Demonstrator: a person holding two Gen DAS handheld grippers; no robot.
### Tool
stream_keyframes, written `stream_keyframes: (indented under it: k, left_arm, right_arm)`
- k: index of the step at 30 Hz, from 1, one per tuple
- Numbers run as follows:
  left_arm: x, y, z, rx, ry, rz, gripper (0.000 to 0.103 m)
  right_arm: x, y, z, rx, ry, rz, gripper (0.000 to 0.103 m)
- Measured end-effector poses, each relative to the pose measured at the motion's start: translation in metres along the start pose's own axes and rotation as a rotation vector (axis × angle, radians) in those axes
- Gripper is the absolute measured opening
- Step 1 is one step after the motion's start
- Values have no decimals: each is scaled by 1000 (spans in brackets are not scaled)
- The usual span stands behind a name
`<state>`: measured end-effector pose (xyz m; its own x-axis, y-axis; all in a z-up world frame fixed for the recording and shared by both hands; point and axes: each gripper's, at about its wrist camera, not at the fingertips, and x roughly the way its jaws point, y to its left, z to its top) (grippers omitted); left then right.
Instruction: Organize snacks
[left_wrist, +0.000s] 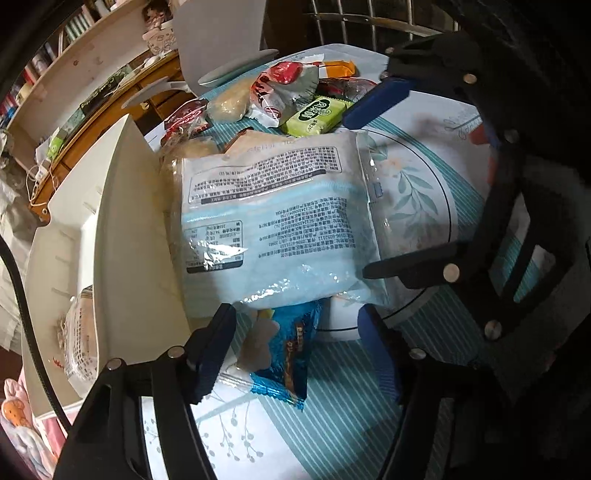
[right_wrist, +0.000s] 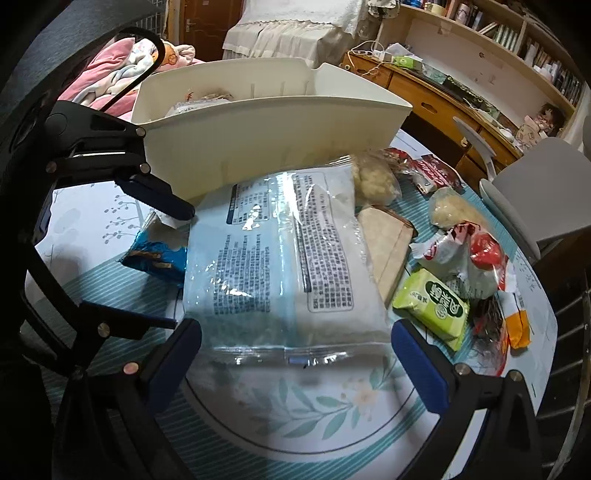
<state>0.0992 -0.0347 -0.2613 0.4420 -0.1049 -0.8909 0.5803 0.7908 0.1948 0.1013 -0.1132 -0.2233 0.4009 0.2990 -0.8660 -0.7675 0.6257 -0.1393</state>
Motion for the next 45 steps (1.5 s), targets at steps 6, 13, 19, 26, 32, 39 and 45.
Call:
stream_keyframes:
  k: [6,13,19,26,32,39,45]
  left_arm:
    - [5,4,-1,-8,0,-16,40]
    - [5,4,-3,-16,-10,-19,35]
    - [5,5,-3,-37,-11,-21,31]
    - [6,6,-3,-56,-14,-22,31]
    - [6,8,-2,-72,-8,-12,30]
    - [7,12,-2,-116,10,13,29]
    - [6,18,-3,-177,46,42,28]
  right_arm:
    - [8,-4,5,-4,-4,15,103]
    - [19,-8,8,17,12,39,103]
    - [30,-14,7,90,62,73,103]
    - [32,-18,3,157,59,89,103]
    - [28,-20,0,205,60,72,94]
    - [12,-29,-14,390,76,74,51]
    - [4,-32,-22,483,105,42,20]
